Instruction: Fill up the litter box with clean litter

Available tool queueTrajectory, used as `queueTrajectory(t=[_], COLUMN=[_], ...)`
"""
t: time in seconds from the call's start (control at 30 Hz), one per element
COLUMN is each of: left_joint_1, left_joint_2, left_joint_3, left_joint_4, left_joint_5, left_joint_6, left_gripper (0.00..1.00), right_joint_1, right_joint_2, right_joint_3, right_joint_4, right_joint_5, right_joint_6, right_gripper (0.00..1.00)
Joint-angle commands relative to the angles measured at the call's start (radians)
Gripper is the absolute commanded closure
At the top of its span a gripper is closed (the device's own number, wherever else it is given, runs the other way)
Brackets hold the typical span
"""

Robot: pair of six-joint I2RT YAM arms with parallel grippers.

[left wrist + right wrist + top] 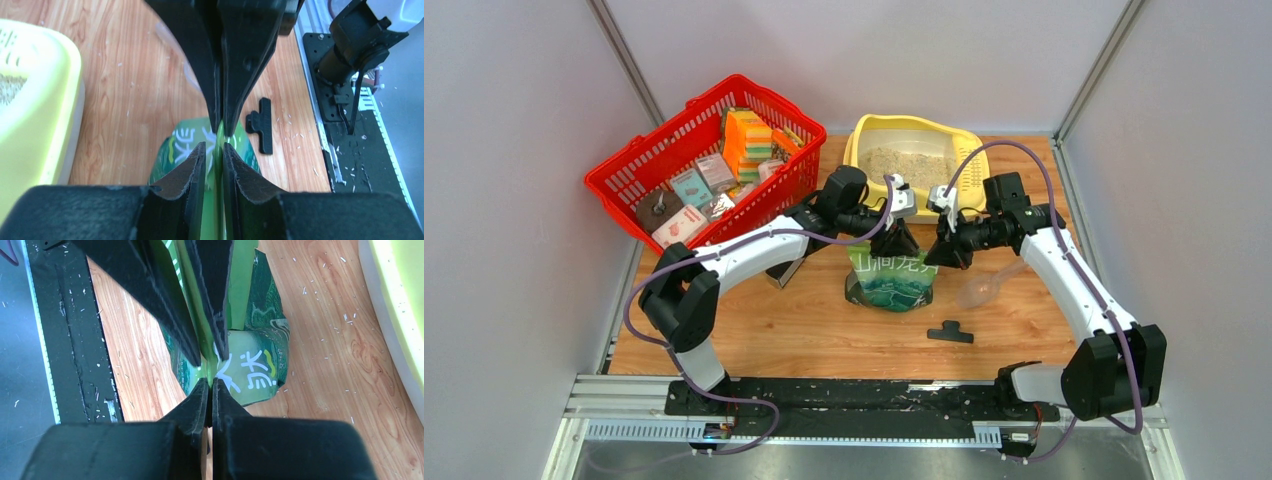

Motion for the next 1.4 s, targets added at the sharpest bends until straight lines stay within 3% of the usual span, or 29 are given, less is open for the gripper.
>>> queueTrajectory(t=[0.0,0.3,0.57,0.67,0.7,0.8,0.83,0.87,0.97,1.0,1.1,1.2,1.37], left_joint_1=[-0.024,-0.032,-0.023,-0.023,-0.024,-0.024,-0.024,-0.024,-0.023,-0.023,-0.021,-0.017,0.017], left_joint_2=[0.03,0.043,0.032,0.04,0.041,0.044,0.041,0.037,0.033,0.035,0.035,0.032,-0.009], left_joint_3=[0.049,0.04,0.069,0.072,0.07,0.06,0.06,0.057,0.053,0.053,0.056,0.064,0.05], left_joint_4=[0.072,0.026,-0.121,-0.108,-0.1,-0.074,-0.074,-0.078,-0.089,-0.089,-0.101,-0.132,-0.187], left_joint_5=[0.043,0.025,0.042,0.053,0.059,0.053,0.051,0.048,0.033,0.03,0.024,0.025,0.042], left_joint_6=[-0.031,0.009,0.081,0.086,0.075,0.051,0.046,0.045,0.037,0.034,0.035,0.037,0.041], left_gripper=[0.75,0.74,0.75,0.84,0.91,1.0,1.0,1.0,1.0,1.0,1.0,1.0,1.0], right_joint_1=[-0.004,-0.004,-0.004,-0.004,-0.004,-0.009,-0.013,-0.036,-0.137,-0.16,-0.243,-0.268,-0.245], right_joint_2=[0.013,0.013,0.018,0.021,0.021,0.012,0.003,-0.026,-0.077,-0.089,-0.073,-0.051,-0.028], right_joint_3=[0.048,0.043,0.062,0.06,0.06,0.075,0.082,0.086,0.092,0.098,0.121,0.079,-0.09], right_joint_4=[-0.005,-0.002,-0.042,-0.042,-0.039,-0.034,-0.036,-0.037,-0.074,-0.159,-0.395,-0.598,-0.587], right_joint_5=[-0.012,-0.016,-0.006,-0.009,-0.009,0.016,0.054,0.066,0.05,0.048,0.07,0.103,0.158], right_joint_6=[0.026,0.031,-0.003,0.0,0.003,0.043,0.057,0.07,0.069,0.008,-0.138,-0.386,-0.515], right_gripper=[1.0,1.0,0.99,0.98,0.98,0.82,0.64,0.56,0.41,0.38,0.35,0.39,0.39])
